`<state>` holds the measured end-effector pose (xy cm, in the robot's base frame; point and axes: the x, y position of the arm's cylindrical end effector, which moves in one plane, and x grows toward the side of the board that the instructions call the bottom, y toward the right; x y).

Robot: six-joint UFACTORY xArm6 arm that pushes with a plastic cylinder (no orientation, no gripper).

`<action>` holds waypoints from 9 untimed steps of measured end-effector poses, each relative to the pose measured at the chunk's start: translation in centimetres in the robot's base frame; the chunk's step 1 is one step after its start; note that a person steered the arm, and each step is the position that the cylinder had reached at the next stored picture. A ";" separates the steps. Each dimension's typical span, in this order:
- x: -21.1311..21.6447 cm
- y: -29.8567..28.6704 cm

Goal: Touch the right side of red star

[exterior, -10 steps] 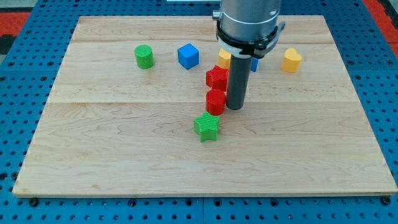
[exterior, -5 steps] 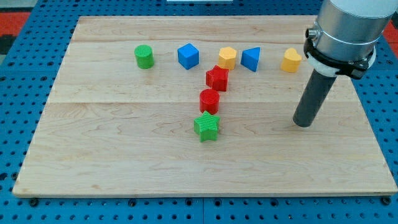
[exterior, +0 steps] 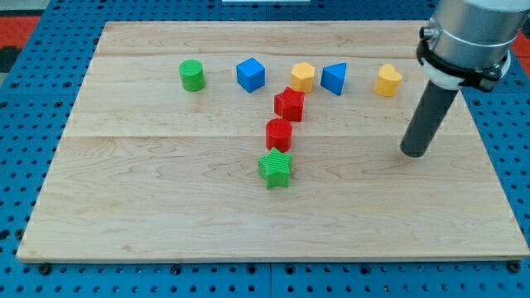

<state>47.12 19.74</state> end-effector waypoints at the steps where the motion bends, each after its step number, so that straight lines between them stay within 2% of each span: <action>1: -1.1 -1.8; 2: -4.6 -4.9; 3: -8.4 -10.7; 4: -6.3 -11.2; 7: -7.0 -14.3; 8: -7.0 -13.4; 9: -4.2 -7.8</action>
